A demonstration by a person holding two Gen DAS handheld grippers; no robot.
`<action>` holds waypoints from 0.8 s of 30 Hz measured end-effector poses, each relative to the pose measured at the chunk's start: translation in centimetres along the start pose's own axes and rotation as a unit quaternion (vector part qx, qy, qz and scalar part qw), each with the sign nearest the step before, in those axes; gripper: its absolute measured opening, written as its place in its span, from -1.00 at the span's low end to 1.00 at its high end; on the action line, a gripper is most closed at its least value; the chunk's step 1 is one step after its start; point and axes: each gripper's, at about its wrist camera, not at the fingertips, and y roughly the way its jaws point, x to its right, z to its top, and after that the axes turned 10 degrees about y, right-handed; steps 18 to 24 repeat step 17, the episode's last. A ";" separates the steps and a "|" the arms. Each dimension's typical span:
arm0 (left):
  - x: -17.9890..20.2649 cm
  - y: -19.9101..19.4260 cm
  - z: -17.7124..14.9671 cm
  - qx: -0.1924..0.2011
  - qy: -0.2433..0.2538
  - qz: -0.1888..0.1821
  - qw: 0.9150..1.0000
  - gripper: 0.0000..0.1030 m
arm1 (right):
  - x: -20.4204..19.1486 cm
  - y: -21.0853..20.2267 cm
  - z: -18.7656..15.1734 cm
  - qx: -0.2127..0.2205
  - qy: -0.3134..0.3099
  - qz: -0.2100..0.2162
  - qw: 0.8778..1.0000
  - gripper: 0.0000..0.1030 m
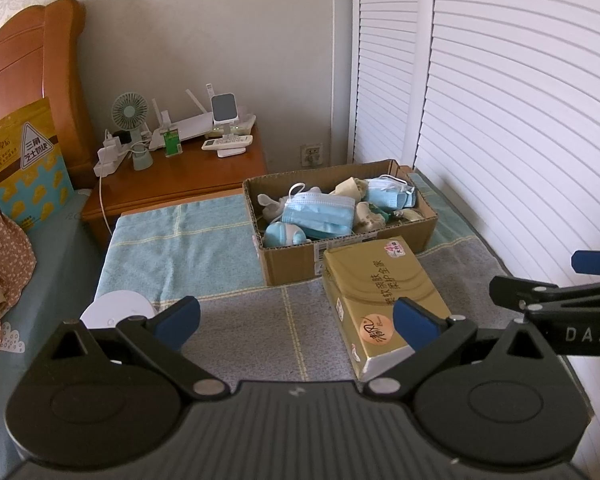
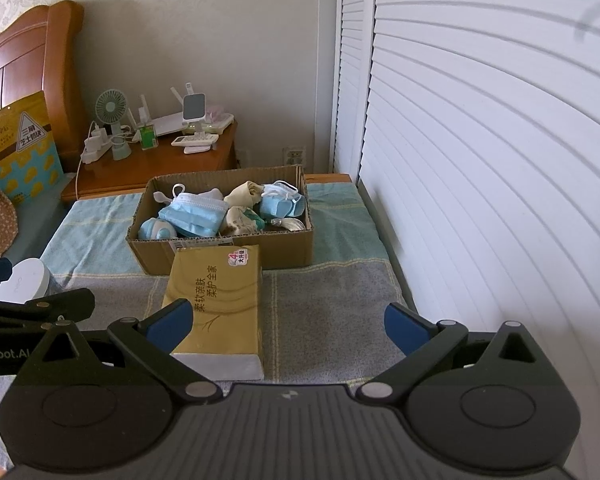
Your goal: Organize soft objects
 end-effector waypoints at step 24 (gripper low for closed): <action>0.2 -0.1 0.2 0.001 0.000 -0.001 1.000 0.99 | 0.2 -0.2 0.0 0.001 0.002 0.000 1.000 1.00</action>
